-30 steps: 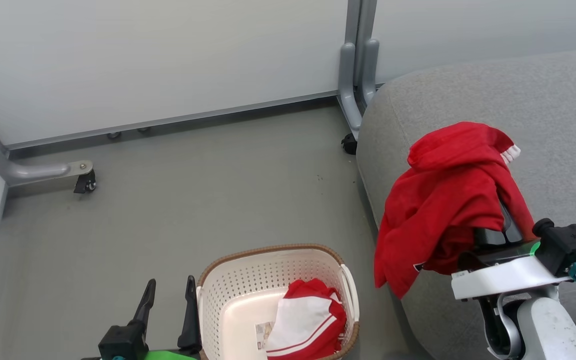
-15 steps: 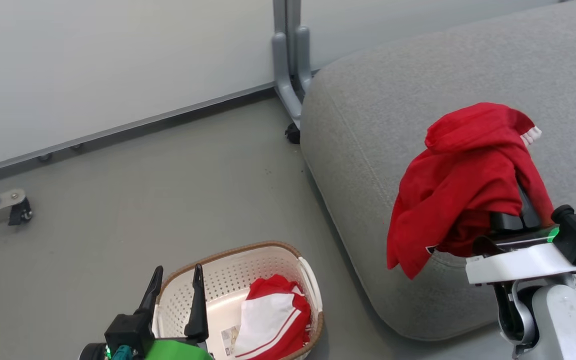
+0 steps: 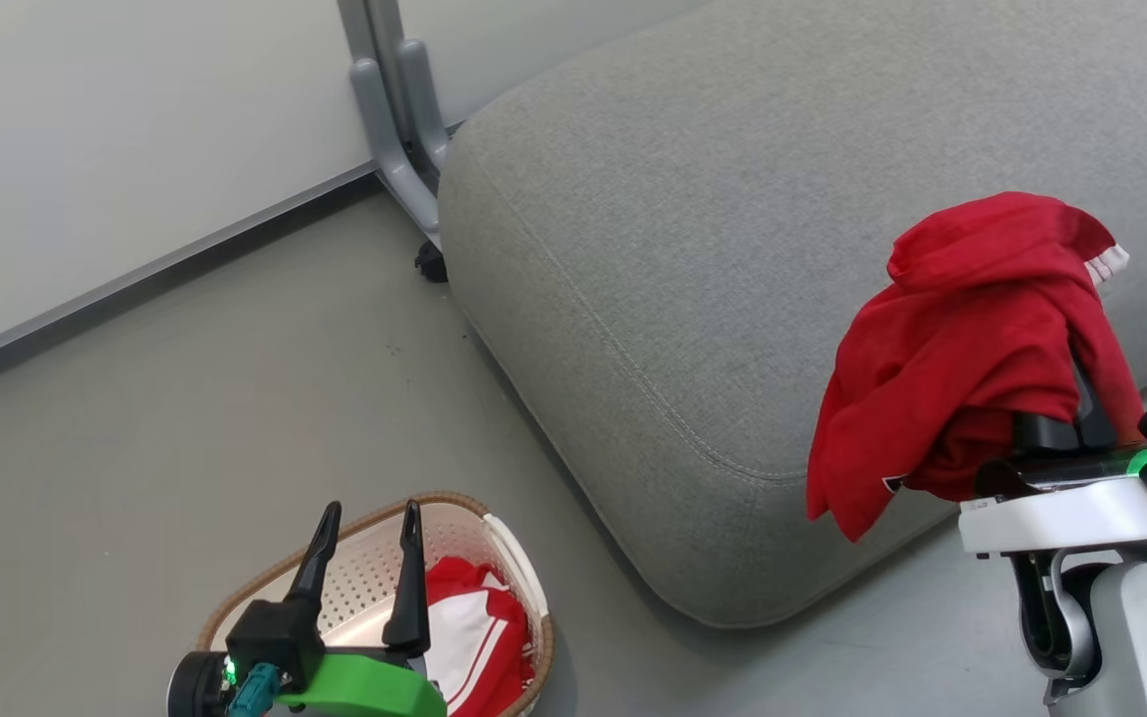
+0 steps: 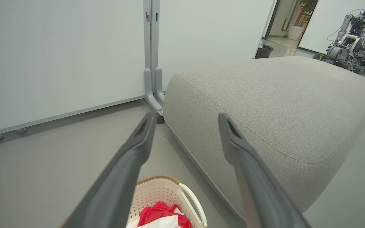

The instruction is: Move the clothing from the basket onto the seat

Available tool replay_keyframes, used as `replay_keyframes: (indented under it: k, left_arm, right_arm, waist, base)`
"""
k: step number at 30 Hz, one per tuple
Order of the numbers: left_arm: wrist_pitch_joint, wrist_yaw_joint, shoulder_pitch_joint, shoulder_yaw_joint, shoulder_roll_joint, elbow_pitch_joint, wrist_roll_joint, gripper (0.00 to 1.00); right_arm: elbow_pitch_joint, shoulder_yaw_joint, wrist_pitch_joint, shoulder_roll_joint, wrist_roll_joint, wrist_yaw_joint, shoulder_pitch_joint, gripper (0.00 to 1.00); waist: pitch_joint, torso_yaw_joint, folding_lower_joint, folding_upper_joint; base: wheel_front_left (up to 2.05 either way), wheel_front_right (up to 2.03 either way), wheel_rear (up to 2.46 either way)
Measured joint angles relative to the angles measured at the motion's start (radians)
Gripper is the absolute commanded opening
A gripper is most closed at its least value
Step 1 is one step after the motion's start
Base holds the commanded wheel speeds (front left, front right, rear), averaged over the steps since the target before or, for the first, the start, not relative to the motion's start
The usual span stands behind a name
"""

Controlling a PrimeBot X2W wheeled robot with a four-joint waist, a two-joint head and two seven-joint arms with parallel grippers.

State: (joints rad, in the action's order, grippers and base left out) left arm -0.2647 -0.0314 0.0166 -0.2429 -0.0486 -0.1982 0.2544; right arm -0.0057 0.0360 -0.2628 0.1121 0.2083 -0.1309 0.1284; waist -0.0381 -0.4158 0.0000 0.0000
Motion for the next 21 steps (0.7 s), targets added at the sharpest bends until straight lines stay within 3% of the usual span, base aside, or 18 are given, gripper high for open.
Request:
replay_keyframes:
  k: [8,21]
  left_arm:
    - [0.000,0.026,-0.056,-0.035,0.001,-0.031,-0.009,1.00]
    - [0.000,0.031,-0.080,-0.038,0.001,-0.040,-0.017,1.00]
  right_arm:
    - [-0.020,0.058,0.000,-0.014,0.000,0.000,-0.008,0.00]
    - [-0.033,0.080,0.000,-0.030,-0.002,0.000,-0.015,0.00]
  waist:
    - [-0.042,-0.064,0.0000,0.0001]
    - [-0.075,-0.089,0.0000,0.0000]
  base:
    - [0.00,0.00,0.00]
    - [0.00,0.00,0.00]
